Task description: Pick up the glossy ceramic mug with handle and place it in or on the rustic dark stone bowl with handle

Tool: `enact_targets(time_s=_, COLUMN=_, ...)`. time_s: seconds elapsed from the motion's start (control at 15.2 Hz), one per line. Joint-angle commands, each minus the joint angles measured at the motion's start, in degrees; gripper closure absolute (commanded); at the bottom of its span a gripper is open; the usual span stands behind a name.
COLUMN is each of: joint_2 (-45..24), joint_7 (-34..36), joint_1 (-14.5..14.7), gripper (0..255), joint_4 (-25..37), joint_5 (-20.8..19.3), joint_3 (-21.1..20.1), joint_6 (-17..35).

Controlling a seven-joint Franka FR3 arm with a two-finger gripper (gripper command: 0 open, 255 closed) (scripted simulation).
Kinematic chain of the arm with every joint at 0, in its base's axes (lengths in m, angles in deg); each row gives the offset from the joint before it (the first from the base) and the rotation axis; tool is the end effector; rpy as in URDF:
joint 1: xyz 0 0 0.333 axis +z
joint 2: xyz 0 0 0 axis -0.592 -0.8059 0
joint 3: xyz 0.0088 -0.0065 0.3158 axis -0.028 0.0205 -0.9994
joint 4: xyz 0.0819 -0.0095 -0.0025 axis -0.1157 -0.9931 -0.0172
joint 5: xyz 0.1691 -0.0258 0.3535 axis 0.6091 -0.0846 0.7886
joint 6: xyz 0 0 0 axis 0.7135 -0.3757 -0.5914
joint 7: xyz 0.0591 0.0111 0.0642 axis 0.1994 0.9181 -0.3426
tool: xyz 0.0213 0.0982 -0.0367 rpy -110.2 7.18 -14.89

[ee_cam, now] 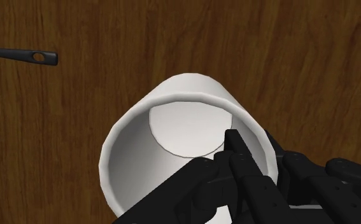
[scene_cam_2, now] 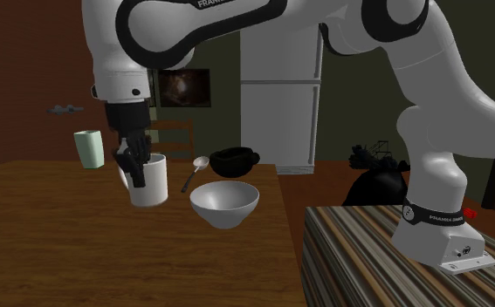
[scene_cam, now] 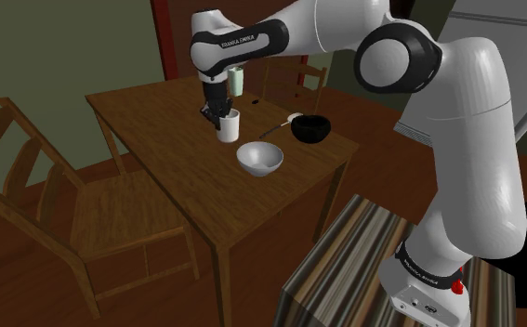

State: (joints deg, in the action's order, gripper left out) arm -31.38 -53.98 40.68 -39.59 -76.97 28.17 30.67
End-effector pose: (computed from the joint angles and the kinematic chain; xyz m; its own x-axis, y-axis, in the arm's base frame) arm 0.7147 0.0636 0.3943 0.9989 0.0412 -0.0230 0.0425 -0.9972 0.0613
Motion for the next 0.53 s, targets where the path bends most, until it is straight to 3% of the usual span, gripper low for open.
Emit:
enact_targets(time_s=0.0, joint_2=0.21, joint_7=-0.10, joint_1=0.02, gripper=255, joint_4=1.29, joint_5=0.04, joint_3=-0.01, joint_6=-1.50)
enact_targets(time_s=0.46, joint_2=0.69, joint_7=-0.41, joint_1=0.09, gripper=255, joint_4=5.92, joint_5=0.13, joint_3=-0.04, joint_6=-6.59)
